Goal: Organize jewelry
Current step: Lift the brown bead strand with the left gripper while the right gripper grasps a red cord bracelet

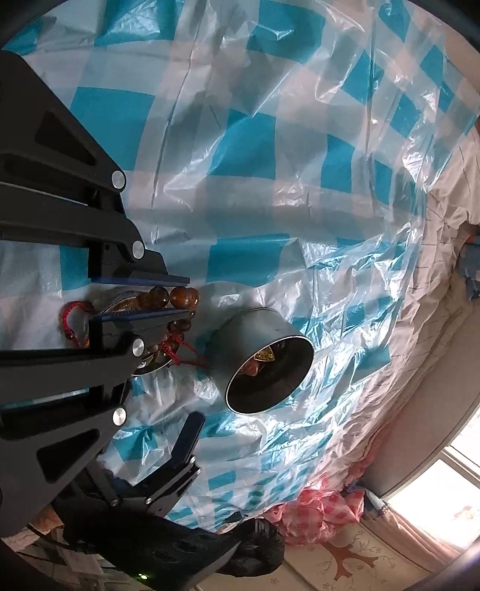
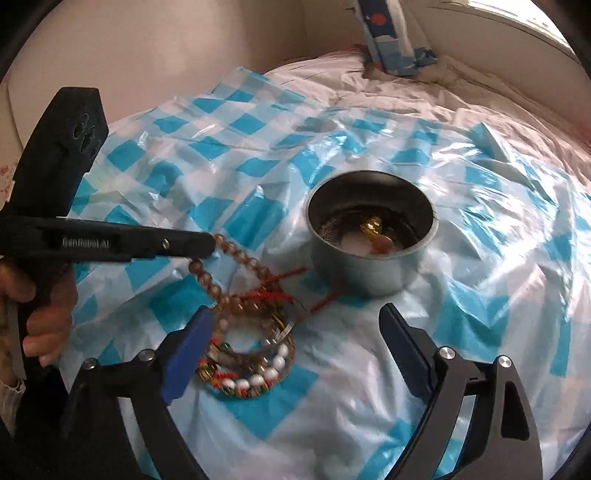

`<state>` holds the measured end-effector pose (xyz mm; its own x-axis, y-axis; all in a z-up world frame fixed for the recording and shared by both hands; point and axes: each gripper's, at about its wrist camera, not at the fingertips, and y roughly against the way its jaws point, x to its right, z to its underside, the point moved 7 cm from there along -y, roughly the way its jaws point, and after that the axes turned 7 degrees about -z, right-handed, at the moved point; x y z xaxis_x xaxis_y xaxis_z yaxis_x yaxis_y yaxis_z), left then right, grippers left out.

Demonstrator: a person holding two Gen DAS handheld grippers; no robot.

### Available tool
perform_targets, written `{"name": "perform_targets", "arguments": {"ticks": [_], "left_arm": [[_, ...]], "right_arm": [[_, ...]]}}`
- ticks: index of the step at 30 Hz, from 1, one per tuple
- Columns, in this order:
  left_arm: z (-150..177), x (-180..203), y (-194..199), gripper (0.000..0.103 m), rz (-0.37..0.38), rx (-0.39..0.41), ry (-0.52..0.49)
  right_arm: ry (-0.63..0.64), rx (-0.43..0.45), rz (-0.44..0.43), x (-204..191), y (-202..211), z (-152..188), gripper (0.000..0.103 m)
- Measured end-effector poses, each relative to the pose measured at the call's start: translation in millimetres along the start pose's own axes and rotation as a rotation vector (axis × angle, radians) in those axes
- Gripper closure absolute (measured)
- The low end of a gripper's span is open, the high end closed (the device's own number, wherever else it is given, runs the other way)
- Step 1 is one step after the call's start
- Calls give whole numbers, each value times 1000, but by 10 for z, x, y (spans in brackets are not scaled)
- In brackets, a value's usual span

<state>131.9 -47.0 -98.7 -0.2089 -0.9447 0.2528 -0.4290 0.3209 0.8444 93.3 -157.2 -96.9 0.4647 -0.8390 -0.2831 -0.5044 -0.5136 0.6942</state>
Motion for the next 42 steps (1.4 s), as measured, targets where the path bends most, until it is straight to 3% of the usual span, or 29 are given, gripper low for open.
{"name": "perform_targets", "arguments": {"ticks": [3, 7, 8, 9, 10, 11, 12, 13, 23, 25, 26, 27, 28, 29, 35, 36, 37, 38, 39, 42], "left_arm": [[15, 16, -24, 93, -13, -6, -16], [29, 15, -54, 93, -30, -16, -31], [29, 9, -57, 93, -32, -17, -30], [27, 3, -61, 93, -35, -18, -31], [25, -3, -64, 93, -39, -19, -31], [23, -7, -66, 93, -38, -20, -30], [23, -3, -64, 93, -37, -19, -30], [18, 0, -61, 93, -36, -18, -31], [-42, -15, 91, 93, -1, 20, -11], [-43, -21, 85, 93, -1, 16, -8], [-37, -16, 81, 93, -1, 15, -9], [-28, -9, 73, 93, -2, 10, -14], [-17, -1, 62, 93, -5, 5, -19], [-5, 5, 45, 93, -9, -2, -25], [56, -18, -25, 93, -30, -35, -40], [54, -29, -29, 93, -31, -36, -38], [55, -39, -31, 93, -32, -37, -36], [59, -41, -34, 93, -33, -38, -35], [60, -47, -37, 93, -34, -39, -36], [52, -48, -34, 93, -33, -36, -36]], "right_arm": [[-25, -26, -13, 42, -118, -18, 16], [-195, -53, -156, 230, -305, -54, 17], [-226, -50, -191, 254, -341, -81, 21], [-236, -52, -204, 259, -360, -96, 32], [-238, -59, -211, 253, -384, -103, 70], [-244, -69, -211, 252, -400, -93, 85], [-245, -69, -209, 248, -397, -85, 89], [-239, -62, -211, 232, -371, -88, 99], [-307, 180, -262, 101, 468, -237, 99], [-308, 150, -258, 82, 417, -209, 99], [-305, 108, -215, 90, 308, -165, 97], [-316, 83, -211, 99, 226, -131, 90], [-343, 47, -224, 119, 113, -87, 54], [-376, 20, -225, 155, -6, -52, 25], [-417, -34, -210, 236, -413, -83, 25], [-422, -40, -210, 242, -486, -90, 27], [-416, -43, -201, 234, -533, -112, 47], [-410, -52, -195, 228, -579, -132, 84], [-421, -58, -203, 234, -602, -128, 94], [-434, -23, -237, 223, -519, -130, 97]]}}
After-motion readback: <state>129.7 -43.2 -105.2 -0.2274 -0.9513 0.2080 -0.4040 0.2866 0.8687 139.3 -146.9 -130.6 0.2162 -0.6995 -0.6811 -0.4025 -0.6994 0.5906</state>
